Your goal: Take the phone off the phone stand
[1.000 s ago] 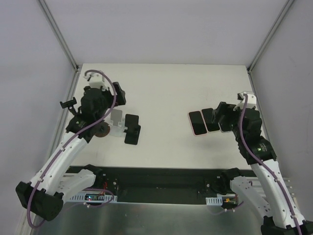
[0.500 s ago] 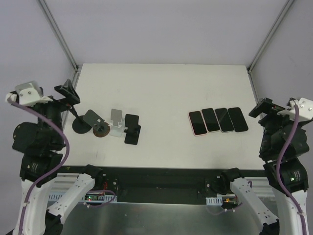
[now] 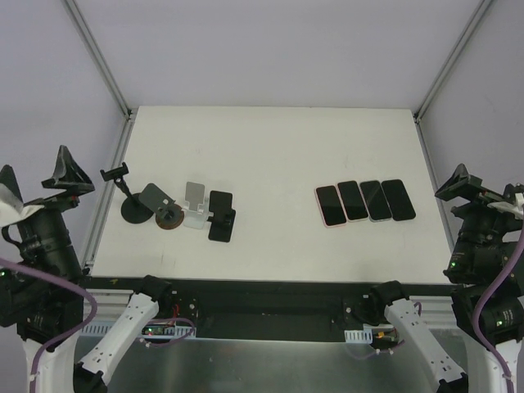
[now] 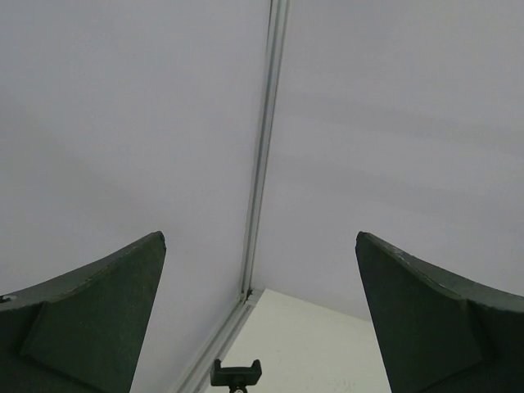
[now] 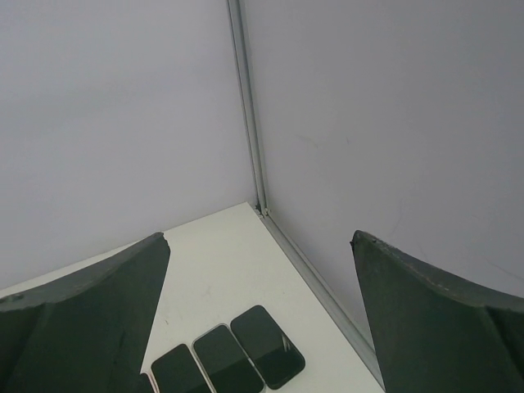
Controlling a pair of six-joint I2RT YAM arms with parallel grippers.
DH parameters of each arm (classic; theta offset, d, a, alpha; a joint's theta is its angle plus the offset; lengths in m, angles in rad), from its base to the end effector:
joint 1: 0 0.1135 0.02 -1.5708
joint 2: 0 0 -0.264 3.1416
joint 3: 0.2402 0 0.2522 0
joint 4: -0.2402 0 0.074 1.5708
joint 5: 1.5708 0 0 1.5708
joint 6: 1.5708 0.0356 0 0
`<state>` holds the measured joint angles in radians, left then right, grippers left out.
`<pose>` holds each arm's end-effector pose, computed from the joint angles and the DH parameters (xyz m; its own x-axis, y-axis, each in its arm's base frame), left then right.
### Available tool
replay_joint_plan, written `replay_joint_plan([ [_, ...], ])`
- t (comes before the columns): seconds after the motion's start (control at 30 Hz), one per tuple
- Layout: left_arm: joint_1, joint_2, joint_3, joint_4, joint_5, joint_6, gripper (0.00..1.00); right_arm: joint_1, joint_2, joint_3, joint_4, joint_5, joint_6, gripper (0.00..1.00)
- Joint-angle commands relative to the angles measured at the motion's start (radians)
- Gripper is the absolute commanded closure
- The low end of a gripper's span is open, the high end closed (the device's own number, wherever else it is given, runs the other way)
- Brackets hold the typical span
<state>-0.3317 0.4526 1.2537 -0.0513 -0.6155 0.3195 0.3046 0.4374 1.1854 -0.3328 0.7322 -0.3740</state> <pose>-0.0071 0.0242 0.5169 0.5698 0.0750 -0.8184 -0.3292 0.9333 -0.1437 0.0182 -0.0192 0.4765 0.2265 -0.2136 -0.9503 0.4762 0.8754 -0.0833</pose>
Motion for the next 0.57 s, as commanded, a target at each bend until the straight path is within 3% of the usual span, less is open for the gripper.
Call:
replay_joint_plan([
  [0.0,0.011,-0.074,-0.025,0.128,-0.009,0.061,0.01,-0.002,-0.003,0.003,0.089,-0.042,-0.023,0.04],
  [0.53,0.011,-0.107,-0.071,0.130,-0.024,0.046,0.01,-0.002,0.003,0.008,0.058,-0.090,0.018,0.04],
])
